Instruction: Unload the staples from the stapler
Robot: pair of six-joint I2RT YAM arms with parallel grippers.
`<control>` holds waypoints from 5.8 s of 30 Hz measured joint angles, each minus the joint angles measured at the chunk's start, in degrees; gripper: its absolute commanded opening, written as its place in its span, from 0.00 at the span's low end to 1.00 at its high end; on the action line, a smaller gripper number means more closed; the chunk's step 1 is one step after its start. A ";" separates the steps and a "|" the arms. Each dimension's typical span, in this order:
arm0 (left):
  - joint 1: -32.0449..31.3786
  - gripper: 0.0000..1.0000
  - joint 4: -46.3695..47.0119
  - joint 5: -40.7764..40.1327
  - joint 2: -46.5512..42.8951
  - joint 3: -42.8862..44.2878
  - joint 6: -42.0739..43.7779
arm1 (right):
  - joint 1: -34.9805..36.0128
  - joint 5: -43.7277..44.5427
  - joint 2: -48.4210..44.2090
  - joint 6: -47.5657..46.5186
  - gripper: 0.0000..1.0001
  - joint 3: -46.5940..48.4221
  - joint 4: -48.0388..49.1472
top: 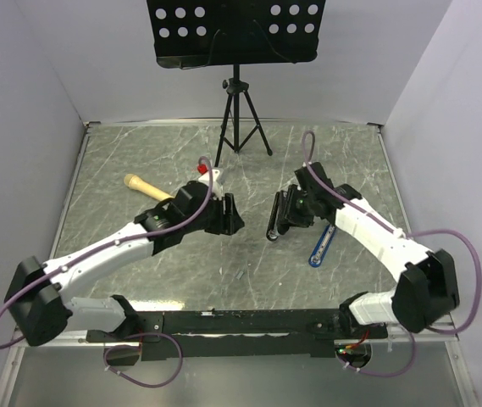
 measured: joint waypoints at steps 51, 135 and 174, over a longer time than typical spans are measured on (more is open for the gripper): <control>0.44 0.49 21.77 19.76 15.37 -0.87 -0.83 | -2.75 -16.20 -23.87 -2.69 0.00 -9.05 8.70; -9.44 0.01 15.45 17.97 11.13 -9.49 12.98 | -18.86 -21.57 -6.58 -11.47 0.48 -3.56 20.79; -6.56 0.01 15.82 2.05 14.08 -7.91 8.68 | -18.27 -23.71 -12.17 -11.93 0.86 -10.73 17.31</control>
